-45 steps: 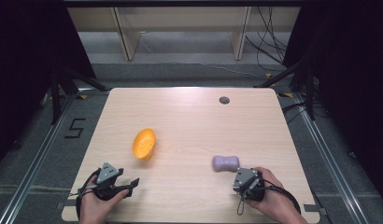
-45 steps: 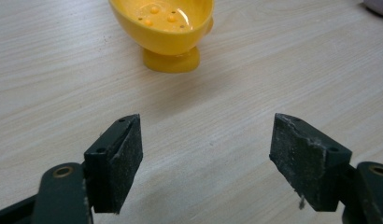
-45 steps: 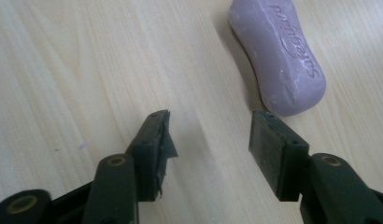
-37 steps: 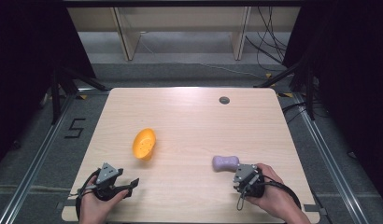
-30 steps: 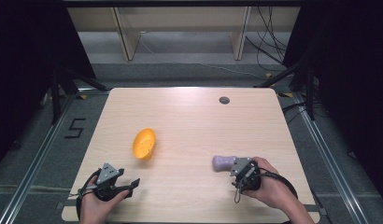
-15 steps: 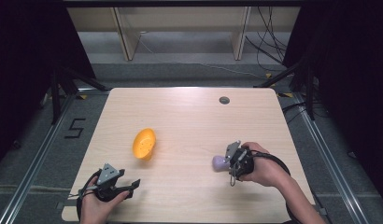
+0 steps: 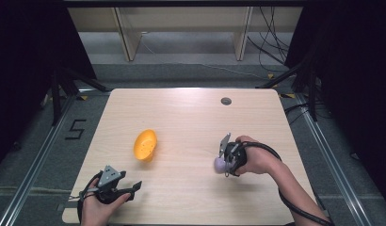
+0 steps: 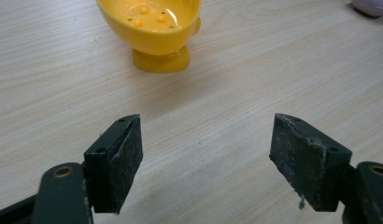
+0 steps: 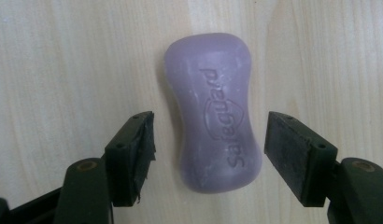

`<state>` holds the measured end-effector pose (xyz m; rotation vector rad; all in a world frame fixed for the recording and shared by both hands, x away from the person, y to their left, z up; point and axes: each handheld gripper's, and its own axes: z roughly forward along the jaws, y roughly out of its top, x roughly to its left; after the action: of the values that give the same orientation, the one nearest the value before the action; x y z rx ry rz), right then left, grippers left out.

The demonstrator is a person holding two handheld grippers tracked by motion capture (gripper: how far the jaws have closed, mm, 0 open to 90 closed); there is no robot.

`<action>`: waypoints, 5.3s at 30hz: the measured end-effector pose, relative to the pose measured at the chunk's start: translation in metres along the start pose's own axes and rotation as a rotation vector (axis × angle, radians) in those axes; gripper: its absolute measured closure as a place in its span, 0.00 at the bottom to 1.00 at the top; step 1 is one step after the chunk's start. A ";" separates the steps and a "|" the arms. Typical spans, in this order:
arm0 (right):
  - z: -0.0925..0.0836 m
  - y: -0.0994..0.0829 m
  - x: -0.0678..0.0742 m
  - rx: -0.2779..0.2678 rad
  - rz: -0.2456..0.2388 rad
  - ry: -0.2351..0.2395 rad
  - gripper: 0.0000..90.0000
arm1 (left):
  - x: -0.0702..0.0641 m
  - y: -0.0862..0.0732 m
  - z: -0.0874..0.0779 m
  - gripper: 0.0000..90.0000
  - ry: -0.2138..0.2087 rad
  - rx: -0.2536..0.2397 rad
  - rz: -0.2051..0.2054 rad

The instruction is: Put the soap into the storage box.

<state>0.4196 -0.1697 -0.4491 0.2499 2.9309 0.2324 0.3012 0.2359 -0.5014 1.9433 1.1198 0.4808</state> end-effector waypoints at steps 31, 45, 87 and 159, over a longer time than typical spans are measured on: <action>0.024 0.017 -0.011 0.129 0.001 0.081 0.40 | -0.002 0.001 -0.001 0.27 -0.001 -0.018 -0.002; 0.032 0.014 -0.015 0.105 -0.021 0.094 0.45 | -0.002 0.000 0.000 0.27 -0.005 -0.010 -0.005; 0.018 0.003 0.009 0.051 0.009 -0.028 0.56 | -0.002 0.000 -0.001 0.28 0.000 -0.001 0.001; -0.033 -0.009 0.101 -0.266 -0.014 -0.542 0.56 | -0.029 0.049 -0.003 0.29 -0.172 -0.075 0.004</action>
<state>0.3135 -0.1647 -0.4362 0.2110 2.3356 0.4655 0.3098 0.2003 -0.4577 1.8830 0.9751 0.3450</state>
